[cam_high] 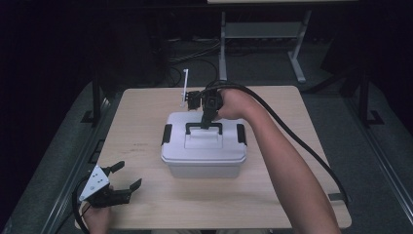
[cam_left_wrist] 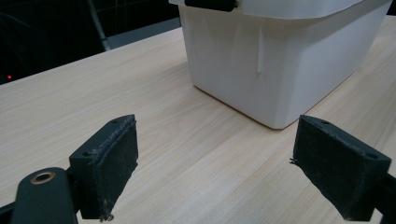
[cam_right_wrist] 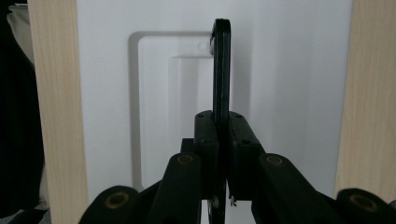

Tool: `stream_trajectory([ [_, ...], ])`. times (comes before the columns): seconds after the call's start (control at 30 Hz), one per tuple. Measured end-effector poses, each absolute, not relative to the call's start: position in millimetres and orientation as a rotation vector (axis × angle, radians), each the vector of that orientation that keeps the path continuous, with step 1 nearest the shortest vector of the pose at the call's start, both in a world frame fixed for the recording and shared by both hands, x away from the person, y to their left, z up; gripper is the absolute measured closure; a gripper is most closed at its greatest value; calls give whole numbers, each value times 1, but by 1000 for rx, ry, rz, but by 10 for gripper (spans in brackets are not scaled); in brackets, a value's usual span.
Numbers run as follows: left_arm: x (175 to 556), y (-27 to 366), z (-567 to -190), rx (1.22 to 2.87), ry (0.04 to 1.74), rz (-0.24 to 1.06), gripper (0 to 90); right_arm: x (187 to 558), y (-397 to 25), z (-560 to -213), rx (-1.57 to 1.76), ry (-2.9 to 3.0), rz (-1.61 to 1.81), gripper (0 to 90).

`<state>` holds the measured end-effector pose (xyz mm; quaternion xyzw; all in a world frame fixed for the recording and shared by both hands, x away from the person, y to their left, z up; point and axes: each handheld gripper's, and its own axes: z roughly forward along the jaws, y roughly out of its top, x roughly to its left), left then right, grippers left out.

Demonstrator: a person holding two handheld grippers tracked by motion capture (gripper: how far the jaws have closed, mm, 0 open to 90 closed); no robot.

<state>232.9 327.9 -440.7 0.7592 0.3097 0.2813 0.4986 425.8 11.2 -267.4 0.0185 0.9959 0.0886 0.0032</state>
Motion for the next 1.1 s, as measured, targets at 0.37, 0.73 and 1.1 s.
stream_trajectory([
  [0.37,232,328,-441,1842,748,684,135,422,10,-266,64,3120,272,763],
  [0.73,231,327,-440,1844,746,682,135,415,10,-261,57,3120,277,715],
  [1.1,231,326,-440,1848,740,683,135,409,4,-255,51,3113,302,691],
])
